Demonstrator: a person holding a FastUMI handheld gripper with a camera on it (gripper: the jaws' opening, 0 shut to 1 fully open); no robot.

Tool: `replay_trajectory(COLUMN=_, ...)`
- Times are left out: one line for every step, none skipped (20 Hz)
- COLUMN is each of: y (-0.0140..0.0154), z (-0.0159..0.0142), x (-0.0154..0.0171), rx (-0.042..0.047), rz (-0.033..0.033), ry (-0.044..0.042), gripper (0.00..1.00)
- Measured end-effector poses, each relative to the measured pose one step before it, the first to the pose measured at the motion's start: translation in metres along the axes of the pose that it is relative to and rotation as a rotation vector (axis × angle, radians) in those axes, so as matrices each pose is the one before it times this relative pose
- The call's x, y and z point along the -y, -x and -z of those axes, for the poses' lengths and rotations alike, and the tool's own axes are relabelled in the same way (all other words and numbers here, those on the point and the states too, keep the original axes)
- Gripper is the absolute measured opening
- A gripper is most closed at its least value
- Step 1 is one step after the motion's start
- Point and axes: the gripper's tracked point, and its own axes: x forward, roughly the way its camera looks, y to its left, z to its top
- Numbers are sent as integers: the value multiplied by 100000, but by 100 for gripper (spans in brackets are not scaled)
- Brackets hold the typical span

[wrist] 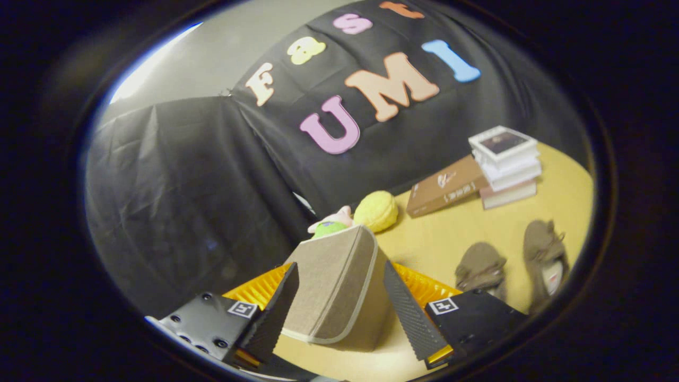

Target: Open the storage box then place both shoes into the box .Put the left shoe in first, then the right shoe, with the right side of both shoes facing outward in a uniform manner.

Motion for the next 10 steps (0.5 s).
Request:
replay_trajectory(y=-443, z=728, x=394, rx=-2430, rz=78, ry=-4735, gripper=100)
replay_trajectory(y=-140, z=893, x=149, rx=-2124, rz=-41, ry=-3686, gripper=100)
replay_trajectory(y=-121, z=678, x=114, rx=-1859, rz=-708, ry=-3234, gripper=100)
replay_trajectory(y=-144, z=725, x=-98, rx=-1972, rz=-1226, ry=-3474, gripper=100)
replay_trajectory(y=-299, z=532, x=-167, rx=-1855, rz=-2077, ry=-4341, gripper=100)
replay_trajectory(y=-323, z=556, x=-8, rx=-1735, rz=-2100, ry=-4848, gripper=100)
replay_trajectory(y=-295, z=257, x=112, rx=-1230, rz=-2215, ry=-5478, gripper=100)
replay_trajectory(y=-168, z=-28, x=265, rx=587, rz=-2247, ry=-5769, gripper=100)
replay_trajectory(y=-242, z=-505, x=311, rx=805, rz=-1558, ry=-5276, gripper=100)
replay_trajectory(y=-148, z=-15, x=184, rx=544, rz=-718, ry=-4379, gripper=100)
